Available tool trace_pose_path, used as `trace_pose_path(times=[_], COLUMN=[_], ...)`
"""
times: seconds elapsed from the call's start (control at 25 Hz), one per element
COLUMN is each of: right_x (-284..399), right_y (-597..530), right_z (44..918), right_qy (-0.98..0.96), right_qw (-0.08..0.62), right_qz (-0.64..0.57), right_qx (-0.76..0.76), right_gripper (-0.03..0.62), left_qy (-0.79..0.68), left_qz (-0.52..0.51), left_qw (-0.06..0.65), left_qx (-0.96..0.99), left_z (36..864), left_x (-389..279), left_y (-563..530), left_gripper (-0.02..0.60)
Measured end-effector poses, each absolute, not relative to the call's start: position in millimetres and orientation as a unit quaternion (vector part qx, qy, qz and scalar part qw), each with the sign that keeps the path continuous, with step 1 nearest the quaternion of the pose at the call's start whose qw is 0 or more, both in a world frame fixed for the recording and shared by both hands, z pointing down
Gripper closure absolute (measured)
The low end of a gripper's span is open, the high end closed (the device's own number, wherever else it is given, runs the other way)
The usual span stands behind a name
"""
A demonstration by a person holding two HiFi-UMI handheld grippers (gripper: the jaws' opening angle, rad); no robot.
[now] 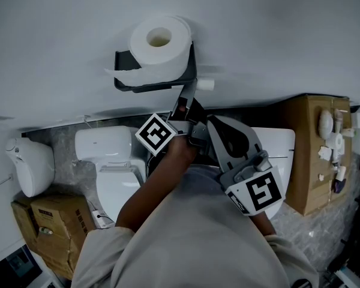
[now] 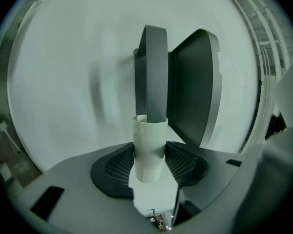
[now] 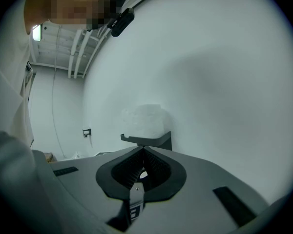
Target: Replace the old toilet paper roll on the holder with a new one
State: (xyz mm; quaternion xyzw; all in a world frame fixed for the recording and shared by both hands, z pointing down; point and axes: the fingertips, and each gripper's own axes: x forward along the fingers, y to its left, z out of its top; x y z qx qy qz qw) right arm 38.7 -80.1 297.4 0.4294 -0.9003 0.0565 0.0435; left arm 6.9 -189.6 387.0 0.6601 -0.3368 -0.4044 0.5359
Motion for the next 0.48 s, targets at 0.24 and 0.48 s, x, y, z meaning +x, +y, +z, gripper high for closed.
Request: trace_pose_path(times=[0.24, 0.48], right_x=[44, 52], right_y=[-77, -74], right_z=[295, 295], right_qy=[-0.896, -0.891], right_qw=[0.042, 0.042], right_qz=[0.054, 0.054], right_qx=[0.438, 0.449], right_gripper=[0.577, 0.577], left_qy=[-0.325, -0.317], left_qz=[-0.388, -0.38], left_qw=[0.543, 0.547], left_qx=[0.67, 0.675], left_z=[389, 391], left_x=[23, 35], left_y=[-185, -184], left_gripper=[0.376, 0.376])
